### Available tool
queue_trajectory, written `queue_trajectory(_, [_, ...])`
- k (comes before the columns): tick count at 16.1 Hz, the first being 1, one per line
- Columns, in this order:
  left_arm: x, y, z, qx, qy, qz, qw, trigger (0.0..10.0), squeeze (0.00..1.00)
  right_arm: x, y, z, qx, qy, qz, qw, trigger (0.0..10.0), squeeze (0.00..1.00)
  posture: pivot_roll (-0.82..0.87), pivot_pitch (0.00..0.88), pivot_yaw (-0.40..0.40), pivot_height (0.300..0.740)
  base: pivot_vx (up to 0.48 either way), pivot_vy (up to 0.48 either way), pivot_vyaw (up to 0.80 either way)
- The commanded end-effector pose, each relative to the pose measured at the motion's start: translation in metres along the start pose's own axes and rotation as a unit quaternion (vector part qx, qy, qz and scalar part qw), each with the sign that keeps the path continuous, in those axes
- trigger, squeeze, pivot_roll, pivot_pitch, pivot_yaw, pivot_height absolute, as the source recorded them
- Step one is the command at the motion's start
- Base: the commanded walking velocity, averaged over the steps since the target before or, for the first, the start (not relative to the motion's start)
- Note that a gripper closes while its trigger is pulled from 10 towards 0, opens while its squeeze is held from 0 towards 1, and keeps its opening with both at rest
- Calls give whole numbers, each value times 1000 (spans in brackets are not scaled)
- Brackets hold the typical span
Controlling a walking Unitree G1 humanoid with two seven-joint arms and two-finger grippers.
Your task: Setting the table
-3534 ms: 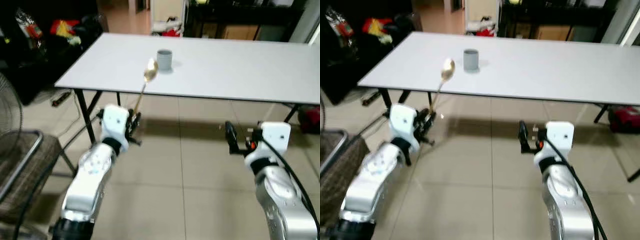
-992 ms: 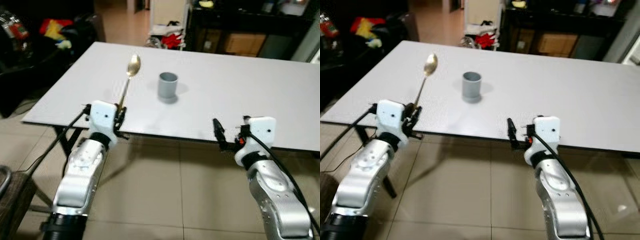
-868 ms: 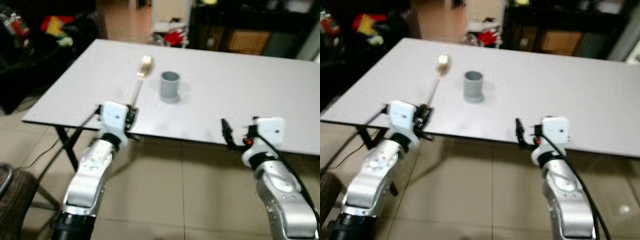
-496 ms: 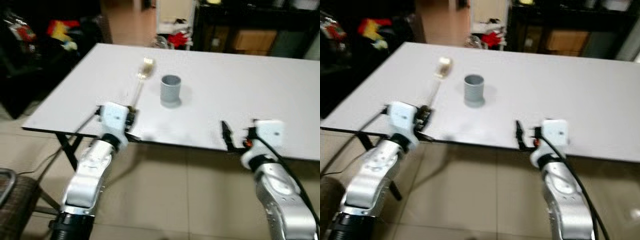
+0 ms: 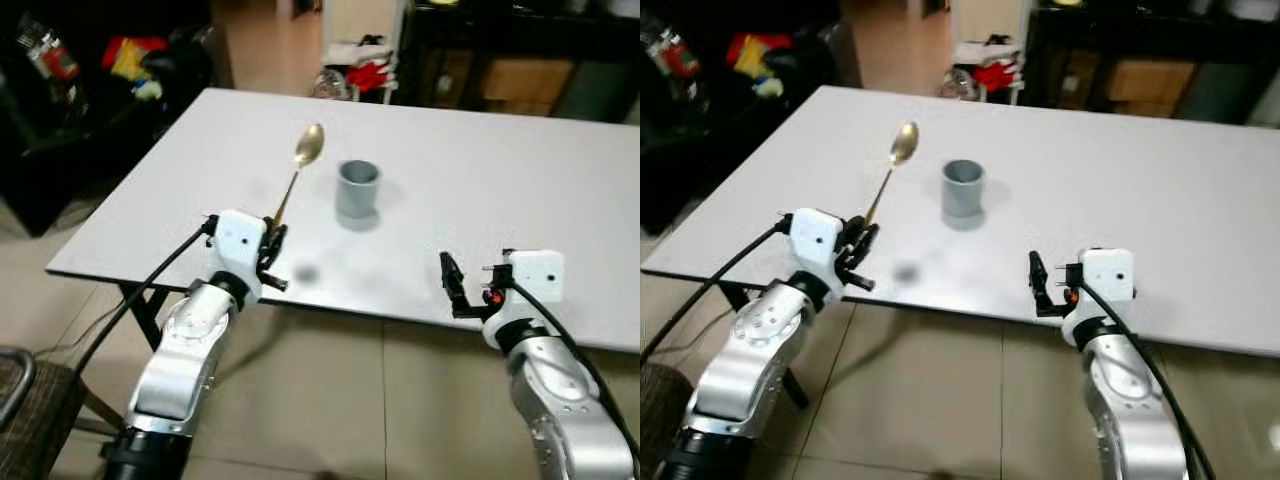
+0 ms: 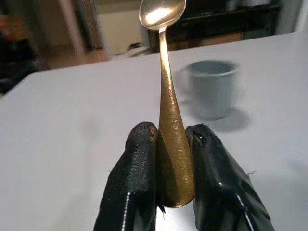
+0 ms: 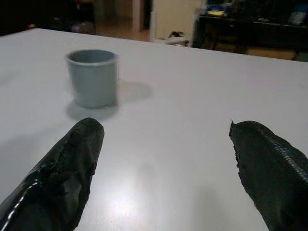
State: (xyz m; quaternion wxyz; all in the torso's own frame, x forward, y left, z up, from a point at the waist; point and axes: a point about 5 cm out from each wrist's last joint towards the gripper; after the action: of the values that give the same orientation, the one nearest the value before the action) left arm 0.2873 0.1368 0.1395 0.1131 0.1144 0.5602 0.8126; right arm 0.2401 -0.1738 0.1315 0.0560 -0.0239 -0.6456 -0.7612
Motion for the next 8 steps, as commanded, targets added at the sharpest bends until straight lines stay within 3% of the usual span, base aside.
queue_trajectory(1, [2,-1,4,-6,7,3,1000,10000,0,1,2,3,2,11,0,1000,10000,0,-70,0,-10,740,304,0,0])
queue_trajectory(5, [4,-8,-8,-10,-19,21,1000,10000,0,4,-3,3,5,11,15,1000,10000,0,-87,0,0,740,292,0,0])
queue_trajectory(6, [4,-10,-10,-10,-23,24,999,10000,0,5,-3,3,6,11,17,1000,10000,0,-87,0,0,740,0,0,0])
queue_trajectory(8, [8,-29,-21,-27,-36,86,995,10000,0,8,-6,1,15,23,35,999,10000,0,-98,0,-8,740,0,0,0])
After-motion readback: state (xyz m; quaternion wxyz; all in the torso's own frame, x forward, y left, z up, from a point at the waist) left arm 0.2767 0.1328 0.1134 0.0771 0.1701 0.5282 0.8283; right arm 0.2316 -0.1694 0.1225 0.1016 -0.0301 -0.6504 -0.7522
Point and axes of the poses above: a point about 5 cm out from each wrist's last joint towards the gripper, its own x axis pointing back from the gripper into the wrist, its own y axis along the axis of the wrist's last joint, z = x × y, and after that the axes turned 11 degrees about -x, right-handed
